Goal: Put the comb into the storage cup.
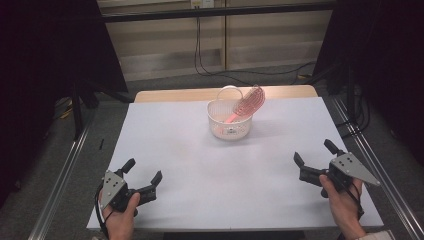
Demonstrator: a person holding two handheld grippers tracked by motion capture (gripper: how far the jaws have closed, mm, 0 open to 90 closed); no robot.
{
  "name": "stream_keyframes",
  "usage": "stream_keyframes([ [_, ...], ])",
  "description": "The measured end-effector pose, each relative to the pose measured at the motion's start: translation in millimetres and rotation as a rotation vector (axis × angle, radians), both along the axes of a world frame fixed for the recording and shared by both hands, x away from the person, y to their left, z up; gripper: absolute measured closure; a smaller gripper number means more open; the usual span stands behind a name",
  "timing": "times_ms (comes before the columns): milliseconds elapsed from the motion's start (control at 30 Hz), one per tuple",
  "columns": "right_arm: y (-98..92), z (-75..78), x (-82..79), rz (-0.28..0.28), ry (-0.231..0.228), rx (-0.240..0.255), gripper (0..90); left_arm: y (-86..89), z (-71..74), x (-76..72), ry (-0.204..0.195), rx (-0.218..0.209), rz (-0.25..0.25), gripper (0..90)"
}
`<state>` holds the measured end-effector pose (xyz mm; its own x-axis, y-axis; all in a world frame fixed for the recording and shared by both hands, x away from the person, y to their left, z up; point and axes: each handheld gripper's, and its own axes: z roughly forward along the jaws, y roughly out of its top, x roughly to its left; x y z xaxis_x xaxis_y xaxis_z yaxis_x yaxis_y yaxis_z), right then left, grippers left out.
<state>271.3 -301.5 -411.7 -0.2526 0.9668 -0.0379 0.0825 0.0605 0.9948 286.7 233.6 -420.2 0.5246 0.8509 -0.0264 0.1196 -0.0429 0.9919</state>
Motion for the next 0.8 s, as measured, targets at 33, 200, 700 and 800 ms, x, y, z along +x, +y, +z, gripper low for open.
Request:
stream_keyframes([
  [33, -1.3, -2.8, -3.0, -0.003, 0.009, 0.000, 0.0, -0.1, -0.1, -0.1, 0.000, -0.001, -0.002, 3.0],
  [200, -4.3, -5.2, -8.1, 0.000, 0.011, 0.002, 0.0, 1.3, -0.1, -0.4, 0.003, 0.001, 0.002, 3.0],
  [700, -14.0, -13.4, -22.2, -0.013, 0.014, 0.015, 0.0, 1.9, -1.2, -0.1, 0.016, -0.021, 0.001, 3.0],
  [800, -12.5, -14.1, -20.6, -0.009, 0.017, 0.019, 0.0, 1.8, -1.0, 0.4, 0.014, -0.020, -0.006, 3.0],
])
